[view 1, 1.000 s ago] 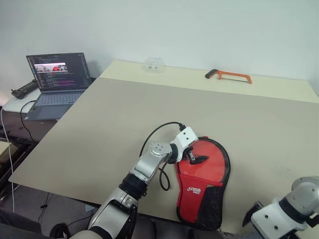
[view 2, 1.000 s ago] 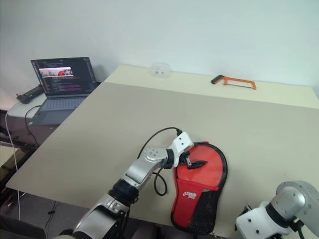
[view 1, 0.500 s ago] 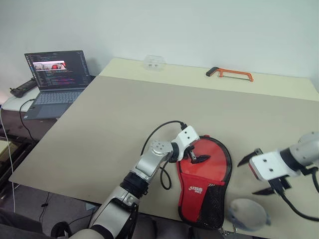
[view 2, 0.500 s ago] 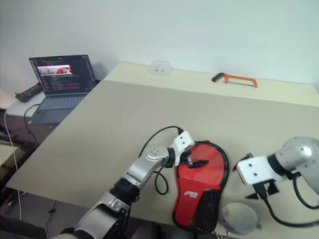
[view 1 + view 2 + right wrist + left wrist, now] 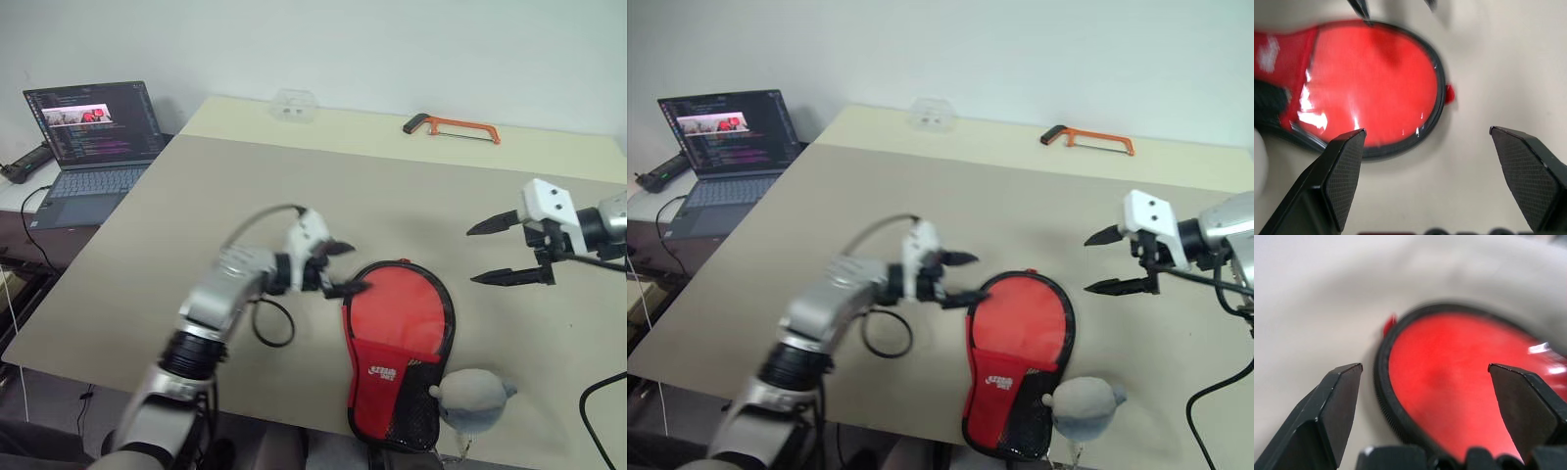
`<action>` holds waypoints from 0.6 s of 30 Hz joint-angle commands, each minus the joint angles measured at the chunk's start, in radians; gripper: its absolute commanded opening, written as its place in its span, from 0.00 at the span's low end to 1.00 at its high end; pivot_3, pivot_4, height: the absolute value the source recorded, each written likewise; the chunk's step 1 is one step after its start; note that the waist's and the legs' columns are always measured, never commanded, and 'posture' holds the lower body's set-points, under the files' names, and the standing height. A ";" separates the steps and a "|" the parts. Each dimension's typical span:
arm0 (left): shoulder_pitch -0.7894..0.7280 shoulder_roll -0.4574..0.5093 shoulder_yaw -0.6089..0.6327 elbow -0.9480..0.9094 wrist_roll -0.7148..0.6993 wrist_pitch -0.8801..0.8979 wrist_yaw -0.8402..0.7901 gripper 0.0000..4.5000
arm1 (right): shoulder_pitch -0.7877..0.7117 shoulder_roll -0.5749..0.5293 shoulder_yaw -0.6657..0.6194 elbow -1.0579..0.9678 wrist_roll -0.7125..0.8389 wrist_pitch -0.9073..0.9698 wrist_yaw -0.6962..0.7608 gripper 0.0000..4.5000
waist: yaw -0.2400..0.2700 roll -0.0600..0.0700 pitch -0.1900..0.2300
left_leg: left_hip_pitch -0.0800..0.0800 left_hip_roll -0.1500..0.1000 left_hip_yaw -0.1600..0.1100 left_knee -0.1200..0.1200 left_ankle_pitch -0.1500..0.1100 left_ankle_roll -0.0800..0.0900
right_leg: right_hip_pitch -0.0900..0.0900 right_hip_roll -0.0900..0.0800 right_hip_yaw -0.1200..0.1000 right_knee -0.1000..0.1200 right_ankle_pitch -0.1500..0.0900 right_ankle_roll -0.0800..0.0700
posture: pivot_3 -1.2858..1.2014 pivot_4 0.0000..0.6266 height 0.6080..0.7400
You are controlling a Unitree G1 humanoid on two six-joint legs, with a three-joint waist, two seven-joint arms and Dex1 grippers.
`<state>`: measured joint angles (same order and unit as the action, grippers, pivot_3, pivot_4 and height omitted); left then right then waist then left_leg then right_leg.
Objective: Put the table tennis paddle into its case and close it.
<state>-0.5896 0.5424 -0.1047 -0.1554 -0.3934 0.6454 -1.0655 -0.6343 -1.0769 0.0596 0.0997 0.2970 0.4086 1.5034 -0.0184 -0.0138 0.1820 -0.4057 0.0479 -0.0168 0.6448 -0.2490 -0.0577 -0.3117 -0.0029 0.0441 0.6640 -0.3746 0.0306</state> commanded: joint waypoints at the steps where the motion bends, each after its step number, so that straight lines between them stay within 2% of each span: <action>1: 0.036 0.195 0.173 -0.111 -0.191 0.088 -0.186 1.00 | 0.022 -0.061 -0.103 0.104 0.038 -0.016 0.038 0.99 | 0.000 0.001 0.001 | -0.002 -0.001 0.001 0.000 0.000 0.000 | -0.002 0.000 0.000 0.000 0.000 0.000 | 0.52 0.24 1.00; 5: 0.109 0.422 0.334 -0.075 -0.285 0.142 -0.313 1.00 | 0.132 -0.148 -0.243 0.103 0.113 0.028 0.074 0.99 | 0.005 0.003 0.006 | -0.011 -0.002 0.003 0.001 0.000 0.000 | -0.011 -0.002 0.000 0.000 -0.001 0.001 | 0.52 0.24 1.00; 9: 0.215 0.565 0.457 -0.036 -0.307 0.143 -0.379 1.00 | 0.352 -0.211 -0.463 -0.001 0.187 0.125 0.098 0.99 | 0.012 0.004 0.007 | -0.013 0.000 0.002 0.001 0.000 0.000 | -0.015 -0.002 -0.001 0.003 -0.001 0.001 | 0.52 0.24 1.00; 13: 0.282 0.612 0.517 0.013 -0.306 0.124 -0.392 1.00 | 0.580 -0.180 -0.679 -0.151 0.241 0.237 0.090 0.99 | 0.013 0.004 0.008 | -0.010 -0.001 0.004 0.001 0.000 0.003 | -0.017 -0.001 0.000 0.013 -0.002 0.001 | 0.52 0.24 1.00; 18: 0.302 0.620 0.503 0.079 -0.282 0.081 -0.389 1.00 | 0.736 -0.115 -0.797 -0.274 0.293 0.326 0.038 0.99 | 0.008 0.004 0.008 | -0.010 -0.001 0.003 0.001 0.005 0.005 | -0.020 0.001 0.001 0.020 0.000 -0.002 | 0.52 0.24 1.00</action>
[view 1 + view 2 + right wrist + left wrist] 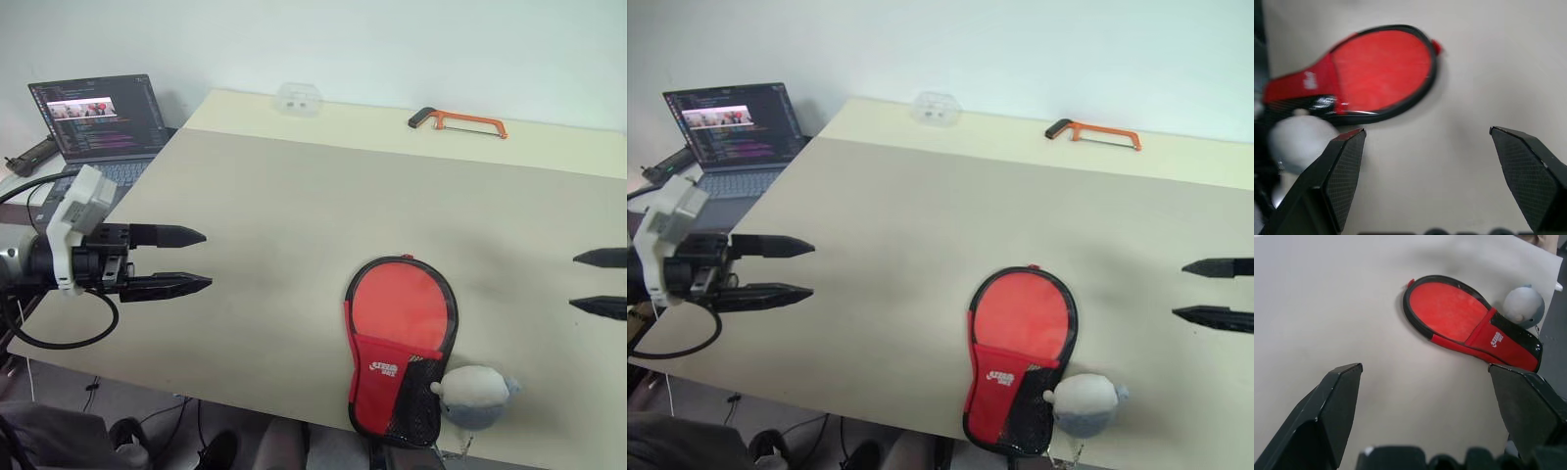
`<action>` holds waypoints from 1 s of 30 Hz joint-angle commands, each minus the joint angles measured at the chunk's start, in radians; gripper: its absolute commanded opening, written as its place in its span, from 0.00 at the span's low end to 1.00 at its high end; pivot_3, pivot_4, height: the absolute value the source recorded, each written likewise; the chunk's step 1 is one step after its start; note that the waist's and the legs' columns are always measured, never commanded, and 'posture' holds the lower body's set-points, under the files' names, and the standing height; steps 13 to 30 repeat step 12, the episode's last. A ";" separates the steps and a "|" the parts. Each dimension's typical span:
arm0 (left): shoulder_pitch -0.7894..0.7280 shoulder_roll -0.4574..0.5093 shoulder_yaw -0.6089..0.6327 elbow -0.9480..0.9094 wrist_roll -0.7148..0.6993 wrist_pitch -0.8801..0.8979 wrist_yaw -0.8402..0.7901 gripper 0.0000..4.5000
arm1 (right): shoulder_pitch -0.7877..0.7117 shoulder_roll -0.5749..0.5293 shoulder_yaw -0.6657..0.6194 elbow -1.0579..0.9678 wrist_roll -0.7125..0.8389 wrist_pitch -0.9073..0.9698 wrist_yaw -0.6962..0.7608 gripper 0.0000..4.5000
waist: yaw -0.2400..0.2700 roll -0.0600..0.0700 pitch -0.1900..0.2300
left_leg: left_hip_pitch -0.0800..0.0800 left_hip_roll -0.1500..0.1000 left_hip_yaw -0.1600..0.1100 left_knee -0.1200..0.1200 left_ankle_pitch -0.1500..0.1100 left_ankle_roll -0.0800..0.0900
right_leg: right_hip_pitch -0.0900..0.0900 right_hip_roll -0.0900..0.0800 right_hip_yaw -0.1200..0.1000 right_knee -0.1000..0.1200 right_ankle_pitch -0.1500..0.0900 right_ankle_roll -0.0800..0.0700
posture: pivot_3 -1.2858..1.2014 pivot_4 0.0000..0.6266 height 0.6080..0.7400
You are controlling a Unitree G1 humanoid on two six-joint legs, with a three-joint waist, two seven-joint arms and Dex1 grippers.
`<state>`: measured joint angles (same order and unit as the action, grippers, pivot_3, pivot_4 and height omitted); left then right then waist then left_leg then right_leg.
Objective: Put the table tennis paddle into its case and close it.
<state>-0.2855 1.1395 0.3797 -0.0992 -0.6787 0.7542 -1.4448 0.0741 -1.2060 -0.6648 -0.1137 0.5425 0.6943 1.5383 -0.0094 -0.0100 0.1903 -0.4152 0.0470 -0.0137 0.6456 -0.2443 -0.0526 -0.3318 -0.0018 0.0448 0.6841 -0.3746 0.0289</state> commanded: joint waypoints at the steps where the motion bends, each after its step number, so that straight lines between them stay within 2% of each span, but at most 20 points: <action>1: -0.004 0.026 0.012 0.036 0.007 -0.035 -0.013 1.00 | 0.038 0.021 -0.078 -0.080 0.059 0.052 -0.005 0.99 | -0.003 0.000 0.000 | 0.000 0.000 0.000 0.000 0.001 -0.001 | 0.000 0.000 0.000 0.000 0.001 0.000 | 0.52 0.24 1.00; 6: 0.007 0.018 0.003 0.024 0.005 -0.040 -0.002 1.00 | 0.063 0.034 -0.062 -0.102 0.086 0.055 -0.012 0.99 | -0.018 -0.001 0.000 | 0.000 0.000 0.001 0.000 0.003 -0.002 | -0.002 0.000 0.000 0.003 0.001 0.001 | 0.52 0.24 1.00; 12: 0.063 0.045 0.064 0.006 0.000 -0.020 0.018 1.00 | 0.039 0.054 -0.011 -0.078 0.098 0.020 -0.031 0.99 | -0.021 -0.001 0.001 | -0.001 0.000 0.001 -0.001 0.003 -0.002 | -0.003 0.001 0.001 0.003 0.001 0.001 | 0.52 0.24 1.00; 30: 0.063 0.045 0.064 0.006 0.000 -0.020 0.018 1.00 | 0.039 0.054 -0.011 -0.078 0.098 0.020 -0.031 0.99 | -0.021 -0.001 0.001 | -0.001 0.000 0.001 -0.001 0.003 -0.002 | -0.003 0.001 0.001 0.003 0.001 0.001 | 0.52 0.24 1.00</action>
